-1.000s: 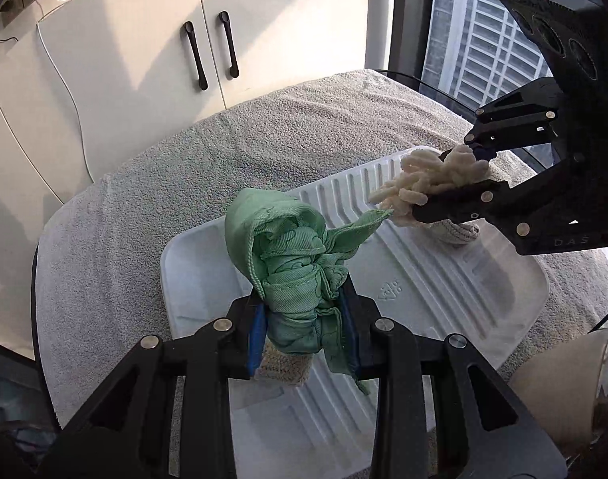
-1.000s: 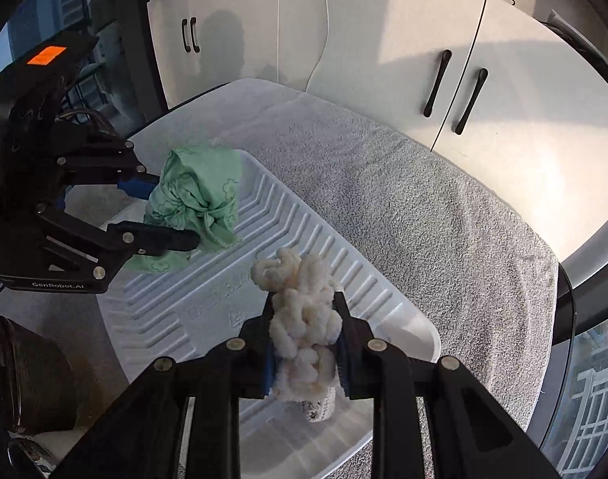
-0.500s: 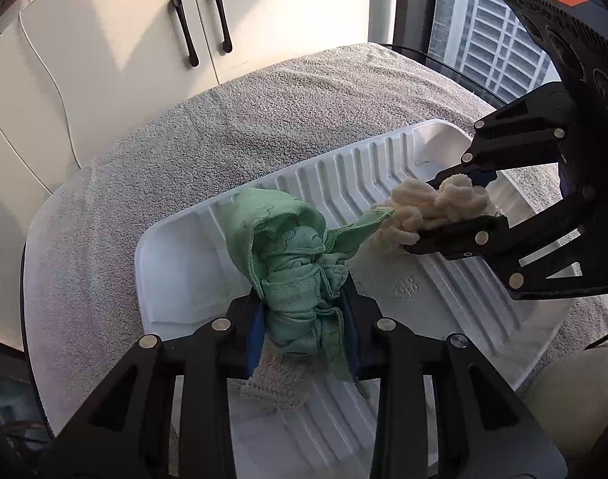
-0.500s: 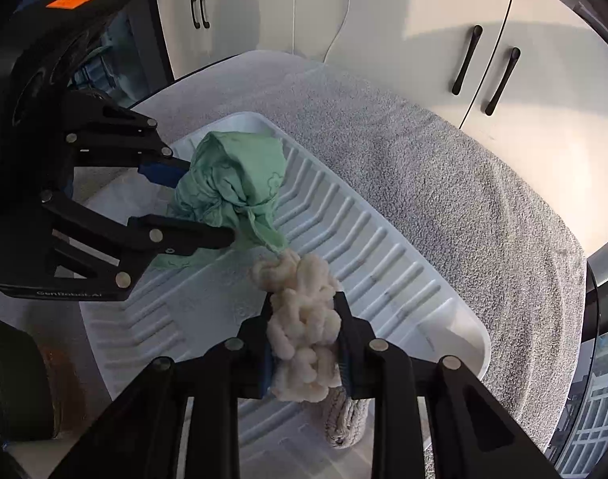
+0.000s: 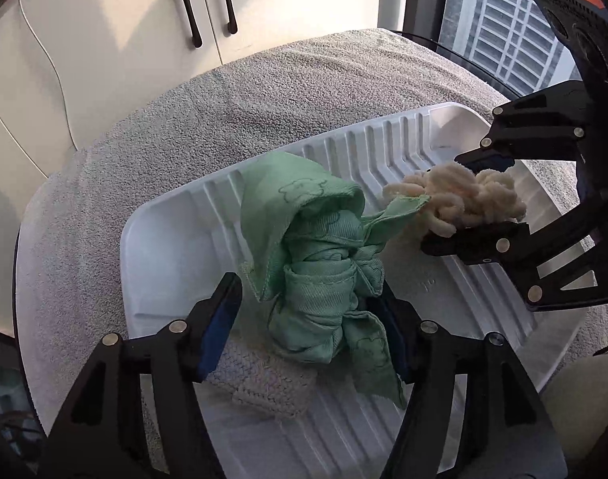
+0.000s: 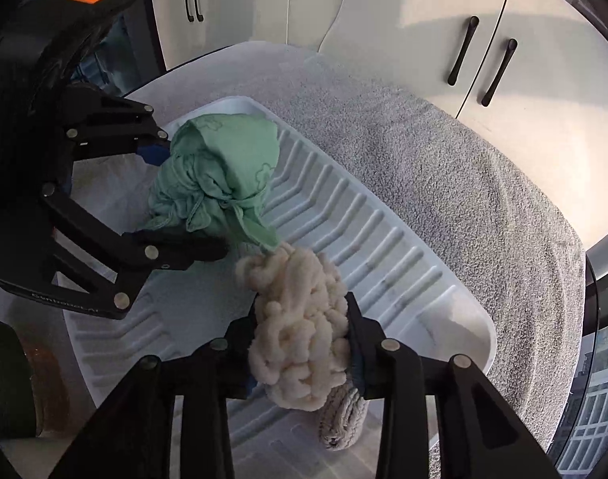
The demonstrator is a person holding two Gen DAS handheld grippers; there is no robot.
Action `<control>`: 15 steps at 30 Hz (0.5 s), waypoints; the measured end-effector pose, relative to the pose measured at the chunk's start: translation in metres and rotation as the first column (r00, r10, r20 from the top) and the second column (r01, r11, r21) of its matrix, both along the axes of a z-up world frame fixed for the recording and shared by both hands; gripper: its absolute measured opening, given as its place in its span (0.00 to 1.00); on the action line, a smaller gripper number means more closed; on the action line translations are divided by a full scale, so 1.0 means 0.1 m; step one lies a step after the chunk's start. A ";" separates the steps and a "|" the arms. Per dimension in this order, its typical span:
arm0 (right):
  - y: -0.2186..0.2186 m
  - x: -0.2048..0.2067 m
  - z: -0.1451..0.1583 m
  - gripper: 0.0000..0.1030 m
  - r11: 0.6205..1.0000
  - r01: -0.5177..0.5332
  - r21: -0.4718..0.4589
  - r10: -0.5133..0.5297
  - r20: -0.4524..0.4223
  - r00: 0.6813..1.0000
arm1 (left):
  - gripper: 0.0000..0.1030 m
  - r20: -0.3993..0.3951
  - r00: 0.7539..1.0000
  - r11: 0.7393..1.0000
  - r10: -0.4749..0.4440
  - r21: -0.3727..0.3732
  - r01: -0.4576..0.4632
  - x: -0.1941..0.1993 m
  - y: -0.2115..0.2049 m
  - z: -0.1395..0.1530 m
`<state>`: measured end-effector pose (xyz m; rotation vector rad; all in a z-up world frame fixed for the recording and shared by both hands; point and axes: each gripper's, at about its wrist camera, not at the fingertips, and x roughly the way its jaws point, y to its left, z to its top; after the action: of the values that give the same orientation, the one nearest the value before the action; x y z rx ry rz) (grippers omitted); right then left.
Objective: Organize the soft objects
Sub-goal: 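Open the left tool to release the cloth while the right tool releases the rope knot into the tray, then withdraw both open tools up and away from the tray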
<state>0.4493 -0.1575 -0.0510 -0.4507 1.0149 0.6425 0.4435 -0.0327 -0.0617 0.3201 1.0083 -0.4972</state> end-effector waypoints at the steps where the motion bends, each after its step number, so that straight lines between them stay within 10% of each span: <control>1: -0.01 0.00 0.00 0.44 1.000 0.005 0.003 -0.005 -0.003 1.000 | 0.68 -0.005 1.000 1.000 0.004 -0.011 -0.004 0.00 0.01 0.00; 15: -0.20 -0.14 0.35 0.78 0.999 0.032 0.041 -0.035 0.076 0.997 | 0.92 0.029 0.998 0.993 0.057 -0.104 -0.054 -0.15 0.26 0.38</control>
<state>0.4350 -0.1778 -0.0158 -0.4193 0.9338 0.6102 0.4288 -0.0071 -0.0232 0.2070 0.9547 -0.4907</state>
